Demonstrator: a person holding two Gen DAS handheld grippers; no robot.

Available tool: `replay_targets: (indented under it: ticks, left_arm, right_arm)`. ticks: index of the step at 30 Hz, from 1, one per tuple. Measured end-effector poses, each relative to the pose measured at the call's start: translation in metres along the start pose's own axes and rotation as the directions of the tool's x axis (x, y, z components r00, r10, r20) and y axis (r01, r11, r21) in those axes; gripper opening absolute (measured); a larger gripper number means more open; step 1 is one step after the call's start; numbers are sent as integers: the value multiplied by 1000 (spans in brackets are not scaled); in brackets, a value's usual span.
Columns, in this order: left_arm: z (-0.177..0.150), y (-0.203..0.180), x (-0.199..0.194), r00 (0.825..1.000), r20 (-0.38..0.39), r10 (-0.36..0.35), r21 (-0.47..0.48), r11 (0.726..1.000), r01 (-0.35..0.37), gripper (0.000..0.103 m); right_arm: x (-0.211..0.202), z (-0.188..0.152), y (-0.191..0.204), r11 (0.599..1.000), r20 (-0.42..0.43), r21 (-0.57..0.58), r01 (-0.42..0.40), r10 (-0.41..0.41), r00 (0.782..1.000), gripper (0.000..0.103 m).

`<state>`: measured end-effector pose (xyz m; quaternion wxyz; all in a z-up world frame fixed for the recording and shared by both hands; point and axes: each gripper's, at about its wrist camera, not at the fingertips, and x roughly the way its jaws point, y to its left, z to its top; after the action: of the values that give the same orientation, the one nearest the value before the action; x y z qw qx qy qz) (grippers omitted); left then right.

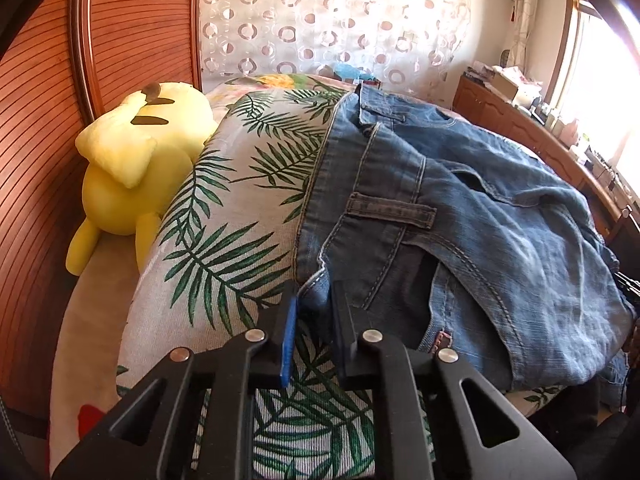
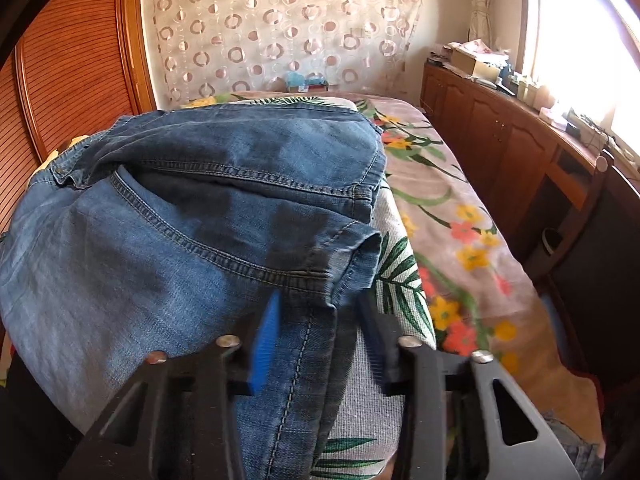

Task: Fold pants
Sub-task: 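Lift the hems with both grippers and carry them toward the waistband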

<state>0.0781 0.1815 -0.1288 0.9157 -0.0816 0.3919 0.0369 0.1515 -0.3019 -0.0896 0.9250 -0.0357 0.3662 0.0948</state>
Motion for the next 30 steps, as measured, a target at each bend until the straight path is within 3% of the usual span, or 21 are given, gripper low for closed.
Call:
replay_targets:
  ticks: [4, 15, 22, 30]
  left_arm:
    - [0, 0, -12, 1000, 20, 0, 7, 1000, 0, 14]
    - [15, -10, -71, 990, 137, -32, 38, 999, 27, 13]
    - [21, -19, -67, 989, 147, -32, 64, 998, 23, 13]
    - [16, -23, -60, 991, 130, -41, 71, 997, 32, 13]
  right_arm:
    - [1, 2, 3, 1000, 7, -23, 1, -1, 1000, 15]
    - [-32, 20, 3, 998, 98, -65, -15, 21, 995, 9]
    - [-37, 45, 5, 994, 175, -104, -41, 59, 983, 9]
    - [17, 24, 10, 990, 48, -124, -73, 79, 996, 9]
